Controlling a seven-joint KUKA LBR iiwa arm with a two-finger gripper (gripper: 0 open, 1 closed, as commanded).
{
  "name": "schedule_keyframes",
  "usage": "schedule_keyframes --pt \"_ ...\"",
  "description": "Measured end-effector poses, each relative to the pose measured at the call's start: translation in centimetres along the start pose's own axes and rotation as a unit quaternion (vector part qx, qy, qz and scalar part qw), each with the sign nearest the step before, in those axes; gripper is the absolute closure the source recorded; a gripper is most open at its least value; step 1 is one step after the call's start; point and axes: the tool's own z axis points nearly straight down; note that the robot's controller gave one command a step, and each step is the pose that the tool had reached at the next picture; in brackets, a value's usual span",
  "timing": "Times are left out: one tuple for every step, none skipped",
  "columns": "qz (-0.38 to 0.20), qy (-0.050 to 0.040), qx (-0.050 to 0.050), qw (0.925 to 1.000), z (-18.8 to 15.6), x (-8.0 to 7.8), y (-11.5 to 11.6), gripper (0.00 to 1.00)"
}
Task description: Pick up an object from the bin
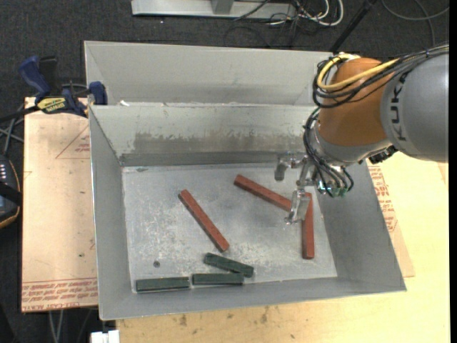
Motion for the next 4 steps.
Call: schedule_keyframes --pt "-0.001 -0.0037 0.0 1.0 -0.4 -0.2 0.0 0.0" --pt "0.052 -0.0055 0.0 0.9986 5.2 -1.3 0.3 0.0" --pt "0.126 -0.0035 0.0 0.992 6.9 -2.3 0.6 0.0" --pt "0.104 -0.0031 0.0 0.9946 6.9 -1.4 -0.5 0.0"
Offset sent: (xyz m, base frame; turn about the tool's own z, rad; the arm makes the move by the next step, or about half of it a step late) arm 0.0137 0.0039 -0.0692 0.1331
